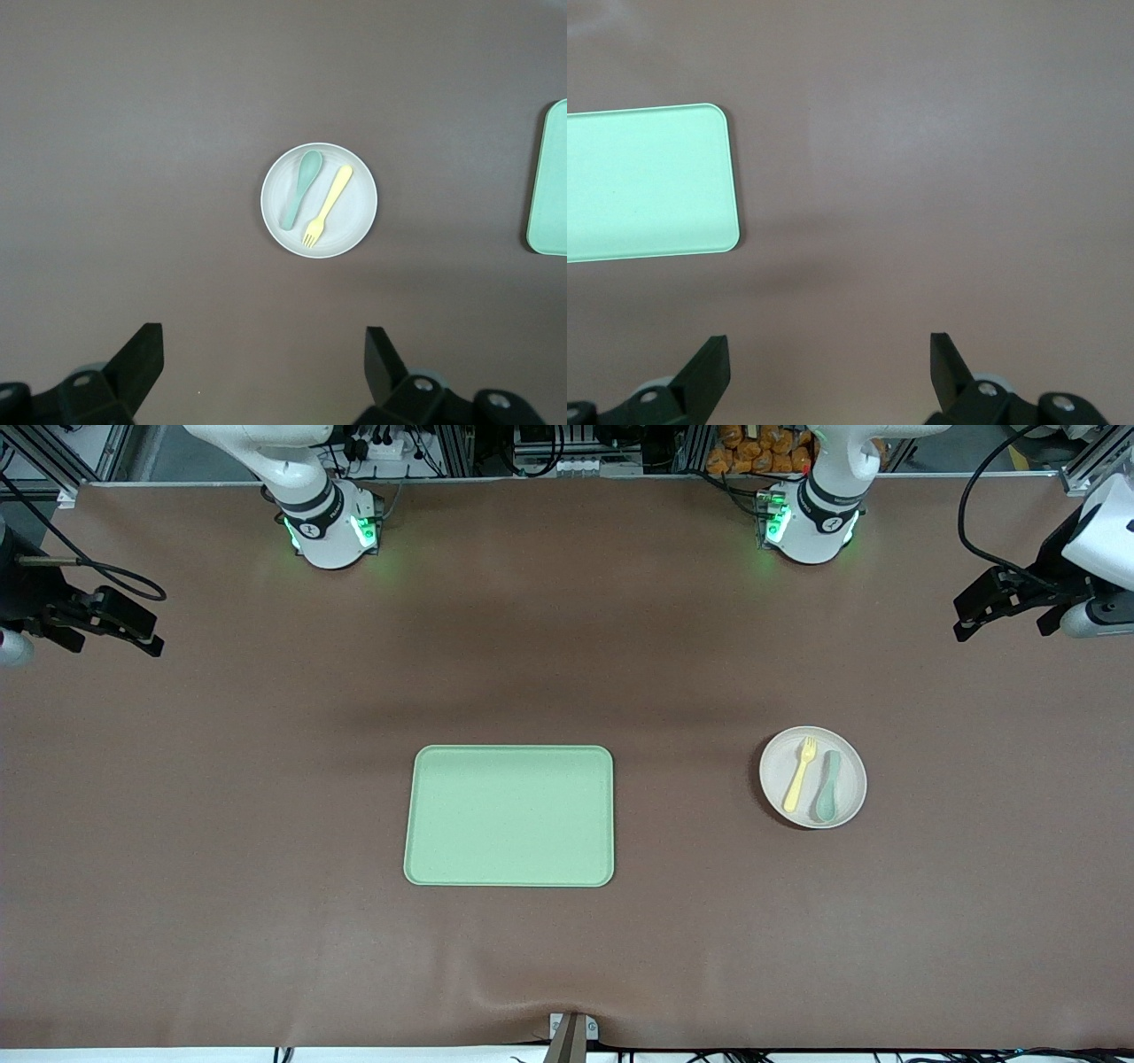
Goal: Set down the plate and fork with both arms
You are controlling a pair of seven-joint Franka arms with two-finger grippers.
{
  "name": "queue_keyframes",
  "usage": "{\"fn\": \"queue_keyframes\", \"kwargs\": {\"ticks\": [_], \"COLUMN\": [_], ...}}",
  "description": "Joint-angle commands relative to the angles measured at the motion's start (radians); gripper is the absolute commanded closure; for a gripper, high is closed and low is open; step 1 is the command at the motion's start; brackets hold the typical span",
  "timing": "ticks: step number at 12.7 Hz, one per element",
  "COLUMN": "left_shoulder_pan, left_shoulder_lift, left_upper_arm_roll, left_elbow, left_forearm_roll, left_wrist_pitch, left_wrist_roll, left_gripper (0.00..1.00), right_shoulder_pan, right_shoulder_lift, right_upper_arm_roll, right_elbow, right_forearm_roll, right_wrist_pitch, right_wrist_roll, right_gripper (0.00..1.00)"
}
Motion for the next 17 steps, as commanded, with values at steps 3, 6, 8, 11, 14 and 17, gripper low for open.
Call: {"fn": "queue_keyframes", "kwargs": {"ticks": [3, 6, 8, 11, 14, 17], "left_shoulder_pan": [0.014, 0.014, 0.014, 0.011, 0.009, 0.006], "left_shoulder_lift": [0.017, 0.024, 0.037, 0.037, 0.038, 0.055], "left_upper_arm_roll": [-0.013, -0.011, -0.010, -0.010, -0.011, -0.013], "left_elbow": [0.030, 0.030, 0.027, 0.027, 0.022, 0.002], "left_forearm_roll": [-0.017, -0.021, -0.043, -0.043, -0.041, -0.043], "left_wrist_pitch": [-0.022, -0.019, -0.017, -0.016, -0.012, 0.020], "left_wrist_roll": [0.017, 0.019, 0.019, 0.017, 0.017, 0.017], "left_gripper": [0.00, 0.00, 0.00, 0.00, 0.00, 0.00], "right_shoulder_pan": [0.001, 0.003, 0.004, 0.007, 0.006, 0.009], "right_shoulder_lift": [-0.003, -0.001, 0.000, 0.000, 0.000, 0.000], "right_upper_arm_roll": [0.000, 0.000, 0.001, 0.001, 0.001, 0.001], "right_elbow": [0.001, 0.001, 0.001, 0.001, 0.003, 0.003], "right_forearm_roll": [0.010, 0.010, 0.010, 0.010, 0.010, 0.010], "right_wrist_pitch": [-0.009, -0.007, -0.007, -0.007, -0.005, -0.005], "right_wrist_roll": [0.005, 0.005, 0.005, 0.005, 0.005, 0.005], "right_gripper": [0.00, 0.00, 0.00, 0.00, 0.00, 0.00]}}
